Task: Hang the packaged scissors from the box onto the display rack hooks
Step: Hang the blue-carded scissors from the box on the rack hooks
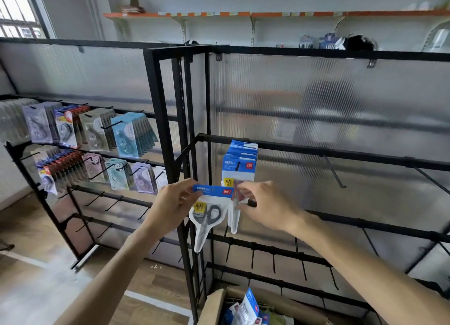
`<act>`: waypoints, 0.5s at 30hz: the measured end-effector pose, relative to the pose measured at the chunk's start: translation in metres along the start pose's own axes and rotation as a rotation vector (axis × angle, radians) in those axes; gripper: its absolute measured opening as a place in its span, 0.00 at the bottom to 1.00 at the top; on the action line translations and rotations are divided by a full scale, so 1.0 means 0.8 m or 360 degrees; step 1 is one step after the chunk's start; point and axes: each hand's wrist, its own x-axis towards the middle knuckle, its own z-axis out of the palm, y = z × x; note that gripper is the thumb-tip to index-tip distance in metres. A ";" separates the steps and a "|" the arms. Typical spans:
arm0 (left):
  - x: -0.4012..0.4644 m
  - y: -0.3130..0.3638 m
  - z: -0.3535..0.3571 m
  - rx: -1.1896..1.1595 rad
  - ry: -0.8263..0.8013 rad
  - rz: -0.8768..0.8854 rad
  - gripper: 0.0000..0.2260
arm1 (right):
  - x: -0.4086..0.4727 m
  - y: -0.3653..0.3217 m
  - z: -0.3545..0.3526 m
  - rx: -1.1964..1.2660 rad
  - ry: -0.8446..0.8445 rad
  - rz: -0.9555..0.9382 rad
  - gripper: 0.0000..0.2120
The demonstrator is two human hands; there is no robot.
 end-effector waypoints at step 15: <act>0.024 0.006 0.004 0.0160 -0.0088 0.0170 0.23 | 0.066 0.007 -0.030 0.0116 0.0287 0.0066 0.08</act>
